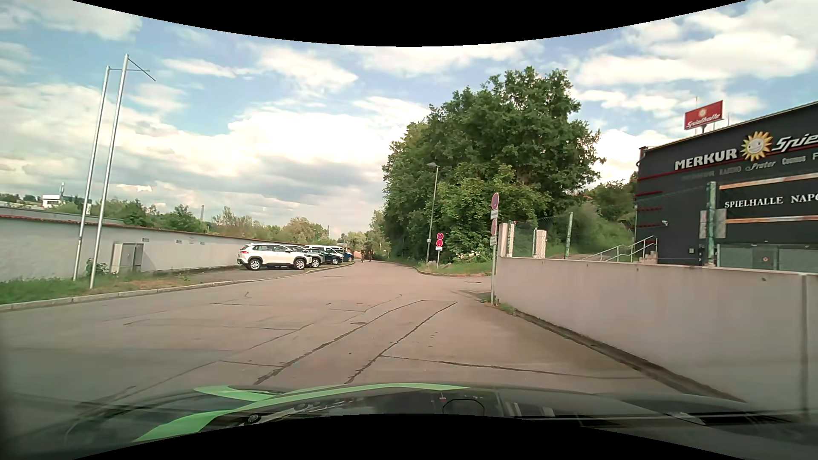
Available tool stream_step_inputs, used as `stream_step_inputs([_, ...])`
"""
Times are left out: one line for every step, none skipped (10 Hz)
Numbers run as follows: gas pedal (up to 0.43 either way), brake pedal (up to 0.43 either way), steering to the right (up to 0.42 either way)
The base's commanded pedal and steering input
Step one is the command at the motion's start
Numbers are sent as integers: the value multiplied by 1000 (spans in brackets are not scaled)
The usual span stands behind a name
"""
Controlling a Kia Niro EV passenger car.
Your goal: Follow the waypoints while adhering to traffic rules and regulations
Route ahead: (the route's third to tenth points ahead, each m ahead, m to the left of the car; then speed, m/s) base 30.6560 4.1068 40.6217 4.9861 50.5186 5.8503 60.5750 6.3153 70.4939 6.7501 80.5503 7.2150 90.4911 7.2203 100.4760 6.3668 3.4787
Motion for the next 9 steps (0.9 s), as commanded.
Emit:
stream_step_inputs([0, 0, -140])
stream_step_inputs([0, 0, -125])
stream_step_inputs([0, 0, -111])
stream_step_inputs([0, 0, -95])
stream_step_inputs([0, 0, -80])
stream_step_inputs([0, 0, -61])
stream_step_inputs([0, 0, -50])
stream_step_inputs([0, 0, -49])
stream_step_inputs([0, 0, -49])
